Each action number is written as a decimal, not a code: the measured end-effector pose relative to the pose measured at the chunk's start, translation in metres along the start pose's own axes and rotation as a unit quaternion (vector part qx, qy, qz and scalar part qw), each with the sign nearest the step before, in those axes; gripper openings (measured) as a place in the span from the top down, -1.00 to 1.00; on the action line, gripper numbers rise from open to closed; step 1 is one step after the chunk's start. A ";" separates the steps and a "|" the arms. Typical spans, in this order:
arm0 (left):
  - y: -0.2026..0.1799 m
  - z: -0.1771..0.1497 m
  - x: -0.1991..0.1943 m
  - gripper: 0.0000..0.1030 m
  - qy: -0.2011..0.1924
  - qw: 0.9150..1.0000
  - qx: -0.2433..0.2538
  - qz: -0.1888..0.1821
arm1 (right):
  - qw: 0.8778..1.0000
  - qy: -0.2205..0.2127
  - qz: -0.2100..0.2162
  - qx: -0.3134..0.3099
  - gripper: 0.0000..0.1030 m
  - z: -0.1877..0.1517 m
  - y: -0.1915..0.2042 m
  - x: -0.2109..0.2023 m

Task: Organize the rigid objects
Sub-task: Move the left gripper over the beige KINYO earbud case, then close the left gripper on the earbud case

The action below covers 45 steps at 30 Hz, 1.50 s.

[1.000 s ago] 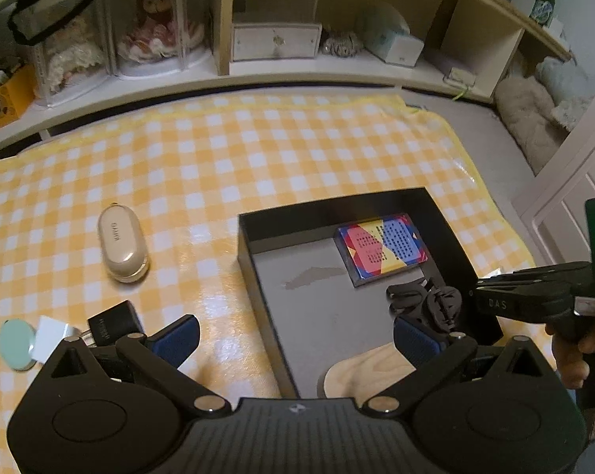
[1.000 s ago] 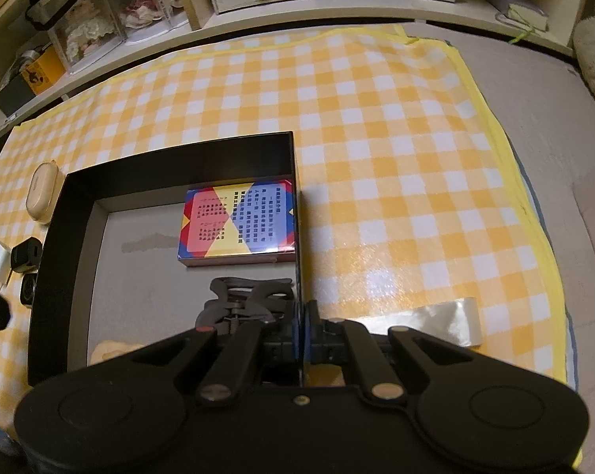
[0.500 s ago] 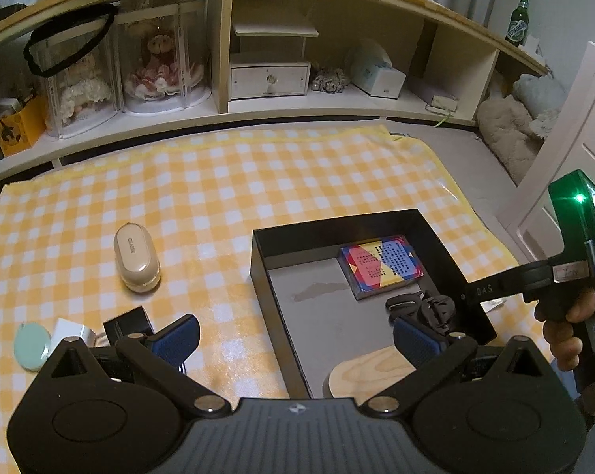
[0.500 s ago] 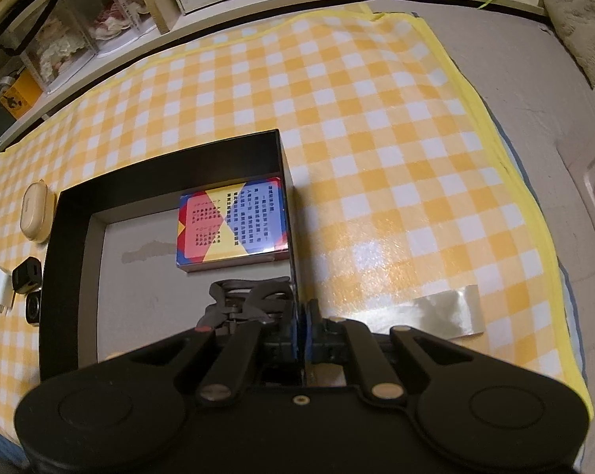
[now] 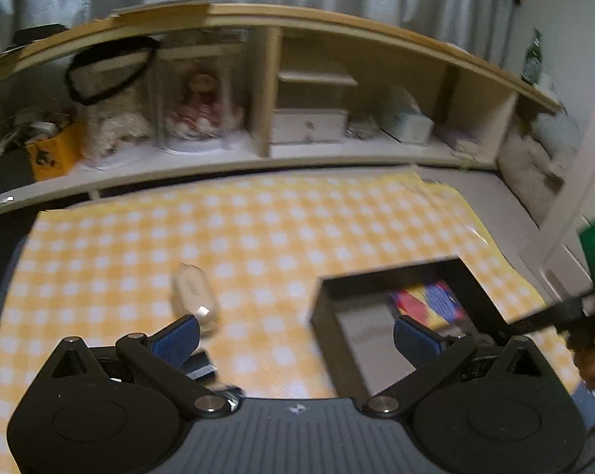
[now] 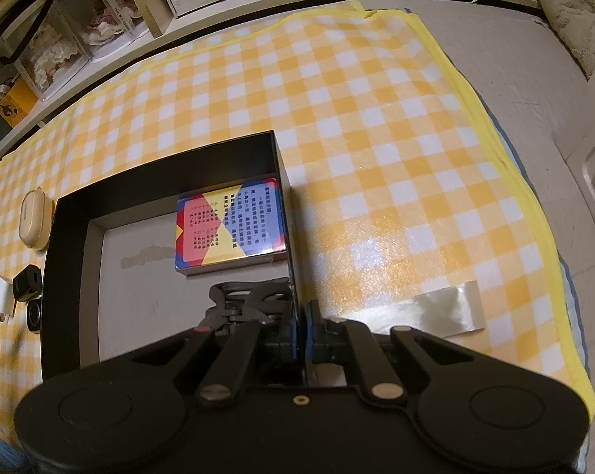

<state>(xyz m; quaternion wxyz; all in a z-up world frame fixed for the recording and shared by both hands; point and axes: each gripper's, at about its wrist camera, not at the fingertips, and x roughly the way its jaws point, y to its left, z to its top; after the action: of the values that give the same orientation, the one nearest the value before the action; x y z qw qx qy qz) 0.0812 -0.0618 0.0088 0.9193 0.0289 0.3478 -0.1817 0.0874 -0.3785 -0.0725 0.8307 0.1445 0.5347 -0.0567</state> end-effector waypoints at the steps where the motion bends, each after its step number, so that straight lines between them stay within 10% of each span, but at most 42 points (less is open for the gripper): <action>1: 0.010 0.004 0.001 -1.00 0.001 1.000 -0.001 0.006 | 1.000 0.000 0.000 0.002 0.89 0.000 0.000 0.000; 12: 0.094 0.034 0.034 -0.78 0.023 0.999 -0.027 0.014 | 1.000 -0.001 -0.003 0.007 0.88 0.000 0.000 0.001; 16: 0.099 0.038 0.060 -0.47 0.044 0.998 -0.047 -0.009 | 1.000 -0.001 -0.002 0.007 0.88 0.001 0.000 0.002; 30: 0.097 0.020 0.138 -0.34 0.099 0.984 -0.140 0.046 | 1.000 0.000 -0.005 0.005 0.88 0.001 0.001 0.004; 33: 0.100 0.018 0.143 0.05 0.099 0.983 -0.148 0.049 | 1.000 0.000 -0.005 0.005 0.88 0.002 0.001 0.004; 45: 0.082 0.031 0.108 0.12 0.060 0.982 -0.176 -0.027 | 1.000 0.001 -0.006 0.004 0.89 0.002 0.001 0.006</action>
<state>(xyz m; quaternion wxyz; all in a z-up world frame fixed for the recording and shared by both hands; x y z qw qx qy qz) 0.2050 -0.0248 -0.0442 0.8823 -0.1325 0.4293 -0.1406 0.0917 -0.3776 -0.0771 0.8294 0.1445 0.5358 -0.0641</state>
